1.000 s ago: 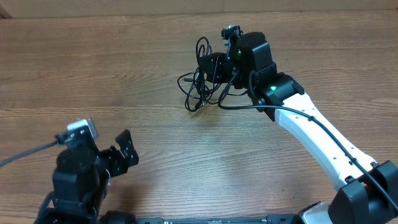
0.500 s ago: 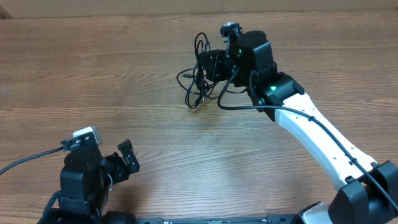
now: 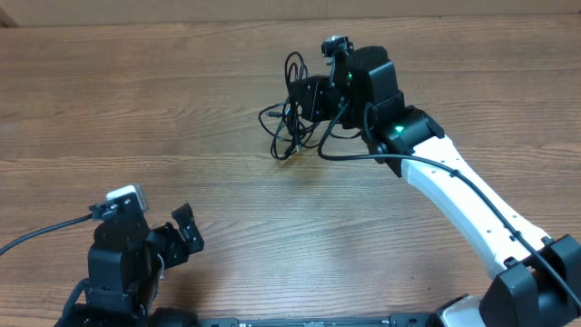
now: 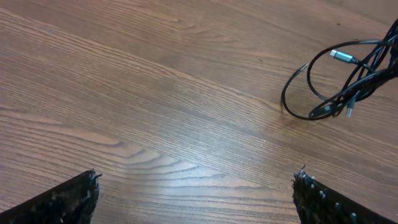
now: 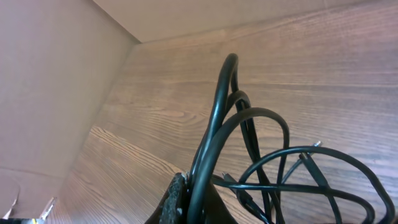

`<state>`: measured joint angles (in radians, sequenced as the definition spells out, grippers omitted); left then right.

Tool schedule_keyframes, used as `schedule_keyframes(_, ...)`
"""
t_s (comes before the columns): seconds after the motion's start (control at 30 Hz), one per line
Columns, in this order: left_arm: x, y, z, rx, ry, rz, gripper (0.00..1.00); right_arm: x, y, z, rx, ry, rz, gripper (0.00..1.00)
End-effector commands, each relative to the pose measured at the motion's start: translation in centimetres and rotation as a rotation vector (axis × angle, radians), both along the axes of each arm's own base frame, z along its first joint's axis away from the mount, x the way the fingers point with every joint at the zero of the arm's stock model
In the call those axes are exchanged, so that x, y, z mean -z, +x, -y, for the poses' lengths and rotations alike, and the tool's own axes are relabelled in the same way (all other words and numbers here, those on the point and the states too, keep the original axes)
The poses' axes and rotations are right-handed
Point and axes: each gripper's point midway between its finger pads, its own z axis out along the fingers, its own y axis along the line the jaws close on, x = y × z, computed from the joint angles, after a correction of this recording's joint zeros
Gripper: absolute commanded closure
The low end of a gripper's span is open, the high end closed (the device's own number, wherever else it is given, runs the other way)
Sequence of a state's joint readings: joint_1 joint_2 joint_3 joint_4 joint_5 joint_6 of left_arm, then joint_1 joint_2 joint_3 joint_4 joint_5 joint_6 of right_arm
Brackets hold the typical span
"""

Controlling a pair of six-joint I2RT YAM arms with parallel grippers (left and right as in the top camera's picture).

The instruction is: Untangle cables

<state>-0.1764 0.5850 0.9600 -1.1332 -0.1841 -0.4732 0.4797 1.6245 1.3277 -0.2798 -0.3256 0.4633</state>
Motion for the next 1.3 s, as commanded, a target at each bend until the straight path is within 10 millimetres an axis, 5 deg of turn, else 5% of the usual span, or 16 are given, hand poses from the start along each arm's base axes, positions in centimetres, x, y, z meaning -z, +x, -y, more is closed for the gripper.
schedule_keyframes(0.0, 0.2, -0.1, -0.1, -0.018, -0.011, 0.001, 0.0, -1.8, -0.7, -0.2, -0.027, 0.008, 0.042, 0.96)
schedule_keyframes(0.7, 0.2, -0.1, -0.1, -0.018, -0.011, 0.001, 0.0, -1.8, -1.7, -0.8, 0.034, 0.182, -0.181, 0.96)
schedule_keyframes(1.0, -0.1, 0.2, 0.0, -0.02, -0.019, 0.017, 0.0, -1.6, -4.1, -2.1, -0.091, 0.216, -0.266, 0.96)
schedule_keyframes(1.17, -1.0, 1.0, 1.0, -0.017, -0.106, 0.065, 0.0, -2.7, -4.8, -2.9, -0.136, 0.291, -0.307, 0.96)
schedule_keyframes(1.27, -2.8, 2.2, 3.5, 0.087, -0.205, 0.138, 0.02, -2.8, -4.6, -2.7, -0.096, 0.328, -0.362, 0.96)
